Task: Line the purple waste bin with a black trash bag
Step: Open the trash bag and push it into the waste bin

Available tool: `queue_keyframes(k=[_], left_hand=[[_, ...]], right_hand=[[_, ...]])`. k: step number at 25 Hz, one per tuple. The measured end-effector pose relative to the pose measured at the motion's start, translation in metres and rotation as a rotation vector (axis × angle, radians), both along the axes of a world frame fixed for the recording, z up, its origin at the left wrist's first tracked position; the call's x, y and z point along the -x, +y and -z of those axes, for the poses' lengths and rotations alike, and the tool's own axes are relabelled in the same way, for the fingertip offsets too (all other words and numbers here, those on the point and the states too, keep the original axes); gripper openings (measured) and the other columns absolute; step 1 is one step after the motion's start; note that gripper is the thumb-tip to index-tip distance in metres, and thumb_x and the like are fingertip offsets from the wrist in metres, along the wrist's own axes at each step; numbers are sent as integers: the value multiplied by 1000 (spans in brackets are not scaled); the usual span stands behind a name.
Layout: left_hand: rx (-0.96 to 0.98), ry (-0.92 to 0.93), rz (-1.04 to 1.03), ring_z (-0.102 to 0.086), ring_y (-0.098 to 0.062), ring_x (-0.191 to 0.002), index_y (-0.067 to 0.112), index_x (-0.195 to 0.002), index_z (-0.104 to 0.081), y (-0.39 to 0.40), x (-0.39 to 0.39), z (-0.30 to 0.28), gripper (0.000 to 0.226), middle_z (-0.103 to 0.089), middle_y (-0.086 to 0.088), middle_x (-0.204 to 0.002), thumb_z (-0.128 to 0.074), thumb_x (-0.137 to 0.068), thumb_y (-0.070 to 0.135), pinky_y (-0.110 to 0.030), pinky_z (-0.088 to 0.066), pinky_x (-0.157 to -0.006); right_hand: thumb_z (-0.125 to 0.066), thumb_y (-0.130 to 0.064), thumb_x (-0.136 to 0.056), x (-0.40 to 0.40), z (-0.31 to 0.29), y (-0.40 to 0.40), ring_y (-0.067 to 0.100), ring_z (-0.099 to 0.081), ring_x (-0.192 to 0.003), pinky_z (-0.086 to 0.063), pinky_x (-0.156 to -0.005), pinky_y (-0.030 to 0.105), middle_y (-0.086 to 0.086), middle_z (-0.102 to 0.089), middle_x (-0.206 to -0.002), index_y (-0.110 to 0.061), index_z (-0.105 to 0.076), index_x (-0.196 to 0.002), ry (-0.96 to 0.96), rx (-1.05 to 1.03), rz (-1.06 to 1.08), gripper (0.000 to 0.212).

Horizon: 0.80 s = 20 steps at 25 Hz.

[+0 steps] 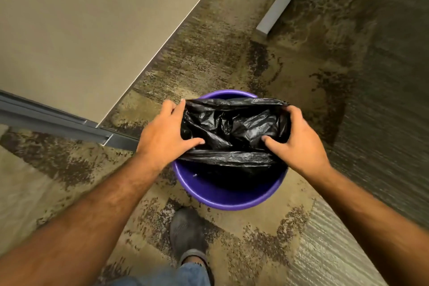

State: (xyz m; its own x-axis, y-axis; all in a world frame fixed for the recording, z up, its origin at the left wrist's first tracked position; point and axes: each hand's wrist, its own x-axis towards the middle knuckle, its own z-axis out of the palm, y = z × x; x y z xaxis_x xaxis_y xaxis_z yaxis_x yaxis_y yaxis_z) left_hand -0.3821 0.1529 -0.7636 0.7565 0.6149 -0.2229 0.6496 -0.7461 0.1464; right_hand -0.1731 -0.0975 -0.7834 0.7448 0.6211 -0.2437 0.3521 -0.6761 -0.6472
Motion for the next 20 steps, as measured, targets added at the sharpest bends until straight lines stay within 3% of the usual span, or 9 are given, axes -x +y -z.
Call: queue_keyframes(k=[2, 6, 8, 10, 12, 14, 17, 20], left_hand=[[-9, -15, 45, -67, -28, -104, 20, -159, -36, 10, -15, 11, 120, -42, 1, -131, -67, -66, 90, -44, -61, -76], [8, 48, 44, -62, -26, -98, 19, -145, -55, 34, -44, 22, 114, -45, 0, -117, -67, -61, 95, -42, -56, -77], [69, 100, 24, -56, -21, -96, 23, -138, -62, 40, -50, 27, 108, -45, 1, -111, -67, -59, 97, -41, -55, -79], [116, 104, 18, -57, -22, -99, 26, -130, -67, 42, -53, 31, 102, -46, 0, -109, -65, -59, 99, -42, -57, -84], [131, 19, -13, -58, -22, -99, 27, -123, -69, 44, -54, 33, 97, -47, 0, -108, -63, -60, 100, -40, -55, -83], [123, -35, -50, -59, -20, -96, 26, -118, -71, 45, -55, 35, 98, -49, -1, -108, -58, -58, 102, -39, -55, -80], [110, 67, -93, -63, -23, -86, 19, -98, -66, 37, -45, 47, 108, -59, -5, -102, -49, -44, 111, -39, -59, -71], [212, 67, -178, -72, -24, -69, 13, -80, -71, 32, -33, 56, 99, -74, -4, -79, -61, -46, 105, -39, -61, -58]], right_hand=[[-76, -62, -73, -19, 18, 8, 27, -71, -110, -49, -83, 35, -3, -72, -127, -36, -40, -140, -30, -5, 1, 80], [-88, -61, -71, -58, 46, 31, 14, -59, -111, -44, -93, 30, -7, -60, -124, -22, -48, -146, 177, 80, -41, 94], [-93, -59, -66, -67, 56, 40, 16, -67, -110, -52, -96, 33, -4, -69, -125, -19, -59, -136, 310, 144, -59, 88], [-94, -62, -58, -75, 60, 46, 14, -73, -102, -57, -90, 33, 0, -76, -119, -20, -66, -124, 381, 135, -71, 83], [-93, -66, -56, -82, 56, 51, 13, -71, -102, -53, -84, 29, -3, -74, -121, -19, -65, -130, 295, 59, -64, 92], [-93, -66, -59, -86, 55, 53, 16, -66, -106, -48, -90, 29, -5, -67, -122, -16, -61, -138, 151, 54, -59, 99], [-95, -57, -65, -77, 63, 55, 18, -72, -94, -56, -82, 34, 0, -77, -109, -9, -72, -117, 318, 105, -59, 74], [-96, -48, -64, -76, 64, 57, 16, -75, -71, -55, -60, 27, 4, -81, -82, -7, -76, -92, 404, 126, -37, 54]])
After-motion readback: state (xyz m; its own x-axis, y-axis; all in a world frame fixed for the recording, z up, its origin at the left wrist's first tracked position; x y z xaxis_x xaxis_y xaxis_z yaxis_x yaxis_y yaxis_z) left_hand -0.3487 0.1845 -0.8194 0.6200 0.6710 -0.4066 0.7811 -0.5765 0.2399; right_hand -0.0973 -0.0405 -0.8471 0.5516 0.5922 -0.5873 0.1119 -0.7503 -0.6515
